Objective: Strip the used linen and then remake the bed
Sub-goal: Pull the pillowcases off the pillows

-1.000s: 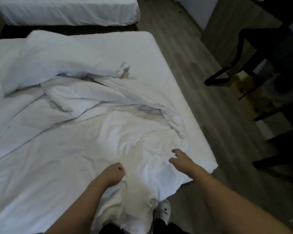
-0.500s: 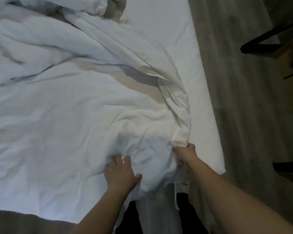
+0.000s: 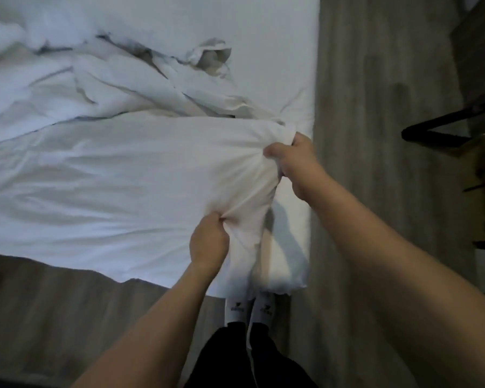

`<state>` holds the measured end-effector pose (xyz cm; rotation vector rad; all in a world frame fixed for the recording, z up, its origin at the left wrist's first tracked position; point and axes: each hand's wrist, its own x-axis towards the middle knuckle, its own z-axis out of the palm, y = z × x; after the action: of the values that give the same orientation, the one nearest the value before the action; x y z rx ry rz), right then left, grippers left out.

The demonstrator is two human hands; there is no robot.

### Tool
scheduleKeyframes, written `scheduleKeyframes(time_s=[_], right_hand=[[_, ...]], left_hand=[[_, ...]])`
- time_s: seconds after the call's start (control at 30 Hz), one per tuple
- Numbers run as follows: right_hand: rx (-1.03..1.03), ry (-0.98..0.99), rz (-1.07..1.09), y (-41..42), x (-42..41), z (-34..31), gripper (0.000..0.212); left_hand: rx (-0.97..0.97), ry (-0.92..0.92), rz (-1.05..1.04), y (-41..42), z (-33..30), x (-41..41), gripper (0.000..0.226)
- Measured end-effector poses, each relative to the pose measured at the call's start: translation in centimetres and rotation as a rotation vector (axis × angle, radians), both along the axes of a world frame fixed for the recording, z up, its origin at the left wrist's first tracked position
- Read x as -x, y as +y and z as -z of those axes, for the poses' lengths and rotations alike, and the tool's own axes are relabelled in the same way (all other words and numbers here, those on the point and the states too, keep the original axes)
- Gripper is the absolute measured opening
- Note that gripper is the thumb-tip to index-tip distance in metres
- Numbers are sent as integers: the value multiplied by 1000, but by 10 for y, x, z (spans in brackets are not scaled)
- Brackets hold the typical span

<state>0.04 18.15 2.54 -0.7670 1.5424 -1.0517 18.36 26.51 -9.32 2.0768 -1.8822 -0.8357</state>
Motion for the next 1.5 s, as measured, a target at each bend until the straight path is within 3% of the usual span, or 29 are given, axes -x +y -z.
scheduleKeyframes(time_s=[0.13,0.23,0.3,0.37,0.43,0.5,0.57,0.67,0.83,0.97,1.23,1.4,1.5], right_hand=[[148,-28,177,-25,31,-41,18],[210,171,284,-44,65,-38,17],[122,442,195,-43,86,-16,22],[-54,567,5,-23,104,11,24],[-266,517,-220,14,125,43,26],[-476,507,-371,49,154,69,16],[-563,527,-447,66,193,87,43],[-522,538,-542,59,248,75,57],[-331,657,-643,14,300,33,50],[-219,601,-742,-32,303,14,54],[-143,643,-1012,-138,305,-2,52],[-84,720,-1063,-226,328,-21,48],[-21,737,-1120,-283,315,-31,45]], left_hand=[[85,88,187,-30,-41,19,25],[126,213,184,-34,-36,65,25],[27,173,211,-34,-9,91,22],[-206,-21,283,-31,22,99,17],[-417,-232,326,-25,42,98,21],[-509,-349,278,-23,49,102,28],[-527,-372,179,-29,39,122,36],[-454,-336,59,-52,13,172,40],[-336,-240,38,-81,-43,256,34],[-305,-229,-1,-107,-71,283,37],[-346,195,-435,-190,-74,279,6],[-400,139,-460,-252,-78,281,33],[-362,54,-464,-290,-110,272,14]])
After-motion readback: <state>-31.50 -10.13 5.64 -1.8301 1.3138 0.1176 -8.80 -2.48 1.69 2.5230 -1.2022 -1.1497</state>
